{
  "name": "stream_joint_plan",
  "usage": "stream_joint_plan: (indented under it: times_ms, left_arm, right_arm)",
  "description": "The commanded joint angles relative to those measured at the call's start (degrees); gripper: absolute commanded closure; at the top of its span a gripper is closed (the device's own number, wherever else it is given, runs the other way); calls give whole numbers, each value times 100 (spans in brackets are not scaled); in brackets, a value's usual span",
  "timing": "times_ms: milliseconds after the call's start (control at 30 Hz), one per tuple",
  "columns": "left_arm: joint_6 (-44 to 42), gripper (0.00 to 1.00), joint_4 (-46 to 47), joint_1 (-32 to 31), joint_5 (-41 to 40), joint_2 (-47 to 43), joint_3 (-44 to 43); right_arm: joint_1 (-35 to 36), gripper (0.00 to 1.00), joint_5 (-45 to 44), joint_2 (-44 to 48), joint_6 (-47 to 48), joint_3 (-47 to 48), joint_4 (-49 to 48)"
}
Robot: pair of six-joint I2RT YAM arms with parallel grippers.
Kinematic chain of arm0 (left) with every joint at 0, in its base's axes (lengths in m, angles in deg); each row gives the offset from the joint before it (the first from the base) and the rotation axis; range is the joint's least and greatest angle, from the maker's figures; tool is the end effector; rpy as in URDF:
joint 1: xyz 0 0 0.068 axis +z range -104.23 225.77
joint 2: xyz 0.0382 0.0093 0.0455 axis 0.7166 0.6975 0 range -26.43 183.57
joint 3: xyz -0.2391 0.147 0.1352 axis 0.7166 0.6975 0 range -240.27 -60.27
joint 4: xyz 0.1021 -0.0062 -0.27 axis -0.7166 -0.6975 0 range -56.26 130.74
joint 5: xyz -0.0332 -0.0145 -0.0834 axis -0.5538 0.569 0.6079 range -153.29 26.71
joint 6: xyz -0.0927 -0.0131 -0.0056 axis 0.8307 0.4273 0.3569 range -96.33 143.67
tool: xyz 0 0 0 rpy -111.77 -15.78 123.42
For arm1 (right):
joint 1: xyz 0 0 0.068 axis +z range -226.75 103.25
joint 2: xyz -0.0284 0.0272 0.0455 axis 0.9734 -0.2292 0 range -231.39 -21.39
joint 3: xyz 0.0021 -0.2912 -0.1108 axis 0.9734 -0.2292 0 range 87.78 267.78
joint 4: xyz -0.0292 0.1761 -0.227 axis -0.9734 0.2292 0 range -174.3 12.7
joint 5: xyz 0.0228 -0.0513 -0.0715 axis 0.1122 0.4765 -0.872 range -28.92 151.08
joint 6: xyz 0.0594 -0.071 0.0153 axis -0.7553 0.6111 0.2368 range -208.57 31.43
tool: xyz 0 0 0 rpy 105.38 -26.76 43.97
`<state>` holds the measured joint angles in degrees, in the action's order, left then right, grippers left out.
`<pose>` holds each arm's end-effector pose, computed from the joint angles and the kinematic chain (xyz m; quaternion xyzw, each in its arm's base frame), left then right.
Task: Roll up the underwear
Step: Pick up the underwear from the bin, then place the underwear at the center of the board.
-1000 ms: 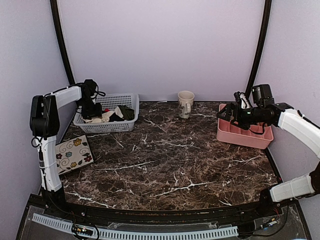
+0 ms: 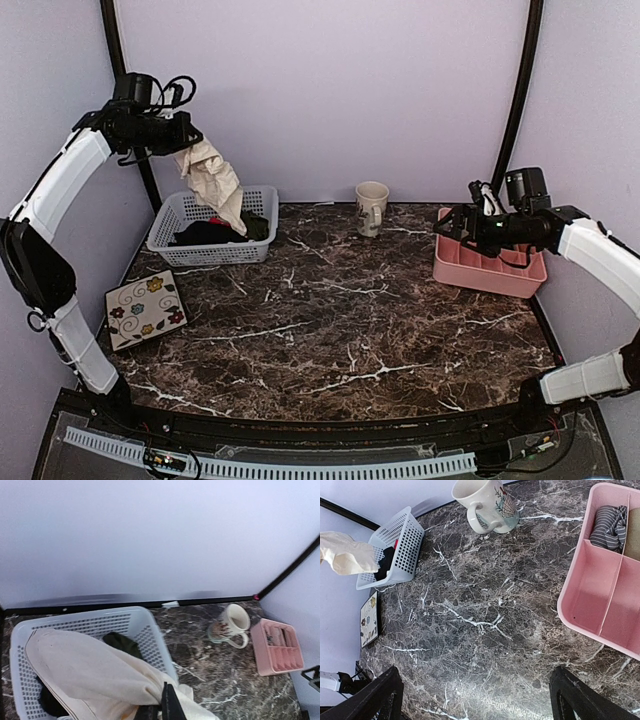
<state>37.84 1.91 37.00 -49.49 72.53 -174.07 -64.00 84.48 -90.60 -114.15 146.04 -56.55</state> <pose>0.4509 -0.0900 0.4784 0.0262 0.8347 -0.2063 0.5100 0.2958 0.1013 0.3096 0.0115 0.8870 0.3119 0.3403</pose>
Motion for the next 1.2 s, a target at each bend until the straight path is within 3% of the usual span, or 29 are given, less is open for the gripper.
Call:
stream_joint_plan:
  times_ms: [0,200,267,367,533,733,833,933,1033,1067,1133,1167]
  left_arm:
    - [325,100,390,-382,991,-592,88]
    - [915,100,950,-581,2069,-1523,1141]
    - [1109,100,1241,-912,2235,-1738,1511]
    - [900,100,1008,-1402,1897,-1803,1497]
    - [678,100,490,-1448,1257,-2142,1469]
    - [104,100,-424,-1562,1224,-2158,1289]
    - [3,100,-485,-1937,1324,-1992,1193]
    - [-79,100,-494,-2713,1244,-1425,870]
    - [-209,100,-770,-3655,807,70,157]
    - [-309,96,-1141,-3957,597,739,-492]
    - [-544,71,-2258,-4486,85,2272,-2612]
    - [-421,54,-2166,-4586,160,2487,-2663]
  right_arm:
    - [8,0,98,161,-6,32,-303]
    - [8,0,168,252,8,-18,-283]
    - [5,0,172,287,15,-70,-283]
    - [8,0,202,310,34,-98,-271]
    - [6,0,276,299,35,-146,-295]
    - [8,0,333,317,50,-207,-270]
    - [8,0,328,378,73,-233,-175]
    - [8,0,270,445,87,-277,-81]
    - [-30,0,221,508,8,-378,-57]
    - [-45,0,206,525,-41,-422,-67]
    - [-128,0,148,577,-145,-497,-72]
    - [-177,0,121,594,-167,-518,-66]
